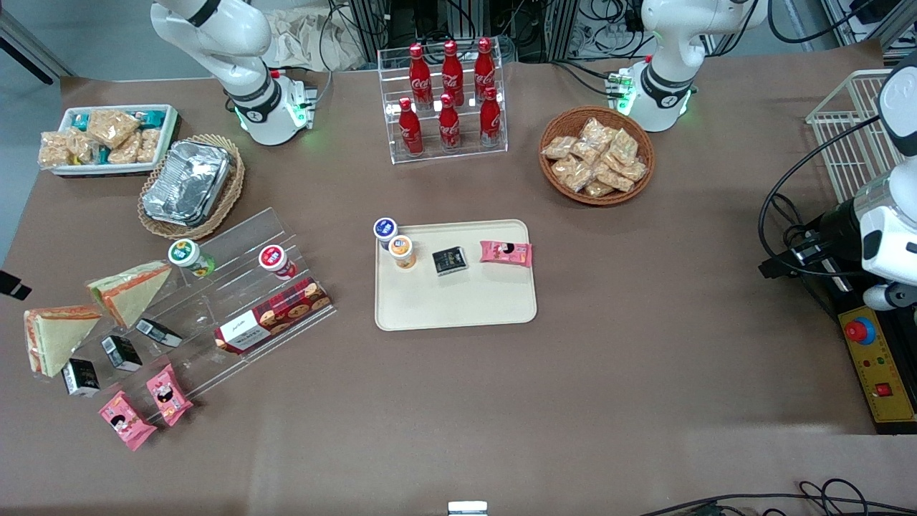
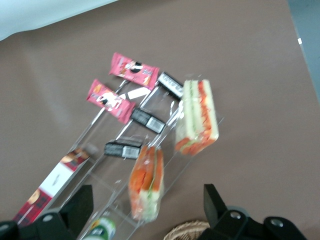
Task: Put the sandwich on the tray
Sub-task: 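Lower the right gripper over a wrapped sandwich and close on it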
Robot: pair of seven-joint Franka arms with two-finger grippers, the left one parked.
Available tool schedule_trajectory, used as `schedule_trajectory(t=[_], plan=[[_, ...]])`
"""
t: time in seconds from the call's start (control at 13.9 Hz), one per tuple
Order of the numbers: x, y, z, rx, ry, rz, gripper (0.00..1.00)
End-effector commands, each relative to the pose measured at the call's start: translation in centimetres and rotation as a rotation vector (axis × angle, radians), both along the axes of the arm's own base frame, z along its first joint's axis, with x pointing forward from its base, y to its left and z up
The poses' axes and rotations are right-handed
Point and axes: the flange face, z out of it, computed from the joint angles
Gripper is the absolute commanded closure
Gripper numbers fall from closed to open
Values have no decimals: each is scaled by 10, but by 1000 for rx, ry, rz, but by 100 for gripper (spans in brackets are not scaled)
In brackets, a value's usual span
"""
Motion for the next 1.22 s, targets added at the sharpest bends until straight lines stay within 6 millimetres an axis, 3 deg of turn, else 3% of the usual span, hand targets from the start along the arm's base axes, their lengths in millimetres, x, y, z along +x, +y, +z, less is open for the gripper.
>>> schedule_trajectory(t=[0.0, 0.36, 0.79, 1.15], plan=[[9, -23, -20, -24, -6, -27, 2], [14, -61, -64, -15, 10, -95, 2], [23, -67, -116, 11, 47, -162, 2], [23, -75, -147, 25, 65, -175, 2]])
